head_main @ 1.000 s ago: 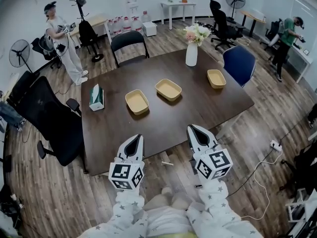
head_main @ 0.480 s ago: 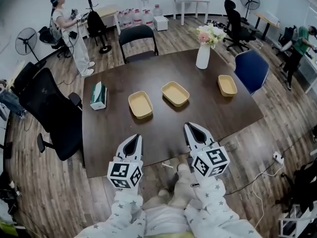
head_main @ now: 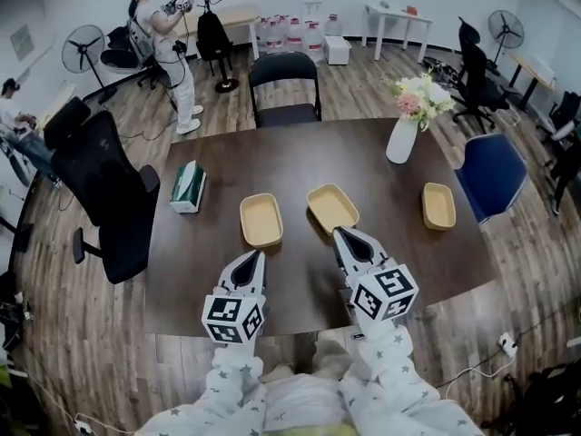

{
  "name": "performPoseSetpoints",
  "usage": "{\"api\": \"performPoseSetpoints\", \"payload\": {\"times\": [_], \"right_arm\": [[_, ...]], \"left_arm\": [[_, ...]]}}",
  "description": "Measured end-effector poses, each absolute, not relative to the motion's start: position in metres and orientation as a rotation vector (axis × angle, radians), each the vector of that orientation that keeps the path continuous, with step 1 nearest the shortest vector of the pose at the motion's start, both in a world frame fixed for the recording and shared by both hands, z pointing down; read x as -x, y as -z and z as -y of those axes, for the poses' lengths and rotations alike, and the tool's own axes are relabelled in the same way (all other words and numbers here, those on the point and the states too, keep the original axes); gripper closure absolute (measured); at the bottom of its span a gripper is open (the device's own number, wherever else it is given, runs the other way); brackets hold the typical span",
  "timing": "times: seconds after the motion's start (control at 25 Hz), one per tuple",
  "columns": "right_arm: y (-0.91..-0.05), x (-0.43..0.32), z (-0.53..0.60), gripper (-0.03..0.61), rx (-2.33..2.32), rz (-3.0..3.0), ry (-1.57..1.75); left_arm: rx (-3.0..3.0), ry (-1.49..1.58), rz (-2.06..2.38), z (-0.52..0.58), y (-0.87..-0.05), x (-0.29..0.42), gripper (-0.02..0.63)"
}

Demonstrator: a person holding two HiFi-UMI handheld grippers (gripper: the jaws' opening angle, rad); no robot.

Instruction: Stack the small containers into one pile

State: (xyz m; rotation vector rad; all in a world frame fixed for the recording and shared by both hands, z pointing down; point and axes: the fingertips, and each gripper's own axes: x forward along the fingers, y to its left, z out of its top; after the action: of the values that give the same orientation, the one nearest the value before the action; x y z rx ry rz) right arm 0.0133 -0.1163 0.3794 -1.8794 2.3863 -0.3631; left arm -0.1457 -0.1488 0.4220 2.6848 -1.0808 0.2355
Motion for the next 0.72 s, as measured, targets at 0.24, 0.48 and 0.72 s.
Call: {"api": "performPoseSetpoints", "payload": {"times": [0.24, 0.48, 0.72], "right_arm": [[-0.389, -0.011, 0.161, 0.557, 1.722, -2.55, 0.404], [-0.406, 0.002, 0.189, 0.557, 1.552, -2.716, 0.485], [-0.443, 0.036, 0.21, 0.557, 1.357, -2.85, 0.629]], "left_arm": [[-2.588, -0.215, 1.217, 0.175, -0.427, 0.138, 0.589], [-2.494, -0.22, 1.312, 0.183, -0.438, 0.131, 0.589], [-2.4, -0.262, 1.387, 0.189, -0.465, 0.145, 0.589]]}}
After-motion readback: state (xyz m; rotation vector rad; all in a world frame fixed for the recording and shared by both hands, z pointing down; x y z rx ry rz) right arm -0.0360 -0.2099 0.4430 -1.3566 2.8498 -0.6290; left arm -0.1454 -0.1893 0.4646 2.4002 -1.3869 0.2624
